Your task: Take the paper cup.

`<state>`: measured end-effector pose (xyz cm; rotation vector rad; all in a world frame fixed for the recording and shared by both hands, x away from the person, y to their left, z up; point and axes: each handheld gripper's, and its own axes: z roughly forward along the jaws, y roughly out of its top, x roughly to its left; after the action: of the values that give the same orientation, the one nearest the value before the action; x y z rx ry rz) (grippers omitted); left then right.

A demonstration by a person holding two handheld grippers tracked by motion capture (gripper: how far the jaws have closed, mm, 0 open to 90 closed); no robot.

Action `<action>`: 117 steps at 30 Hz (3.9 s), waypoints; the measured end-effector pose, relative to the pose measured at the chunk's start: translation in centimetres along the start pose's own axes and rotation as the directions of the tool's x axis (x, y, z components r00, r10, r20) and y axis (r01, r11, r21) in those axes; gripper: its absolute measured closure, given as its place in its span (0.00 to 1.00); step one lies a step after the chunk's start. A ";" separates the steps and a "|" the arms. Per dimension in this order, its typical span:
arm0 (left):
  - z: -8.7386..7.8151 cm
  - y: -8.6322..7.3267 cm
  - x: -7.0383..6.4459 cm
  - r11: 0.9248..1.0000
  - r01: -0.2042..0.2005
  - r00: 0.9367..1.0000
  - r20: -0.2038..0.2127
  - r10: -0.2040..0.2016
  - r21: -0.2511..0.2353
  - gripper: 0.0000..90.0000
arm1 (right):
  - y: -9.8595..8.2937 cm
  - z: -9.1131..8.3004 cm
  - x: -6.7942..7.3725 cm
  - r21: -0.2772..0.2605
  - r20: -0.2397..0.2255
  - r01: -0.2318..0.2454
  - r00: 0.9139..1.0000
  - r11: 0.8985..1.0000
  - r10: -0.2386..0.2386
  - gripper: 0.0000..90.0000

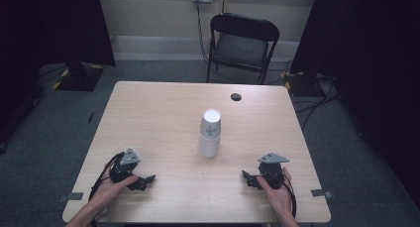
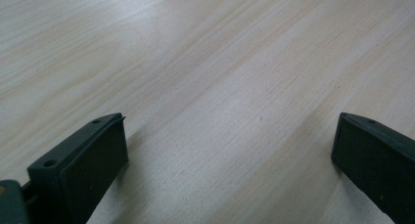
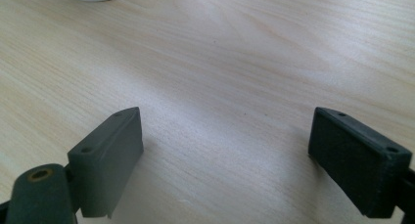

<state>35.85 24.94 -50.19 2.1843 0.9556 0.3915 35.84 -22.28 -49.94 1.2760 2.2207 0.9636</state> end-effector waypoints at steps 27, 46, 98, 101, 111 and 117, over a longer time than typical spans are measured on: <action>0.0 0.0 0.0 1.000 0.002 1.000 -0.002 -0.002 -0.001 0.00 | 3.8 -2.1 3.2 -0.131 -0.178 0.090 0.978 0.987 -0.113 0.21; 0.0 0.0 0.0 1.000 0.002 1.000 -0.002 -0.002 -0.001 0.00 | 10.0 -2.2 4.4 -0.224 -0.221 0.082 0.966 0.971 -0.132 0.19; 0.0 0.0 0.0 1.000 0.002 1.000 -0.002 -0.002 -0.001 0.00 | 17.3 2.3 5.8 -0.363 -0.260 0.084 0.947 0.928 -0.188 0.34; 0.0 0.0 0.0 1.000 0.002 1.000 -0.001 -0.002 -0.001 0.00 | 17.5 2.1 5.8 -0.369 -0.257 0.085 0.948 0.926 -0.189 0.34; 0.0 0.0 0.0 1.000 0.002 1.000 -0.002 -0.002 -0.001 0.00 | 18.2 1.4 6.0 -0.379 -0.255 0.090 0.947 0.921 -0.197 0.35; 0.0 0.0 0.0 1.000 0.002 1.000 -0.001 -0.002 -0.001 0.00 | 18.4 1.0 5.9 -0.393 -0.255 0.077 0.948 0.916 -0.189 0.35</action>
<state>35.90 24.92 -50.20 2.1824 0.9580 0.3925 44.33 -10.44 -37.22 0.8385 2.1452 1.5160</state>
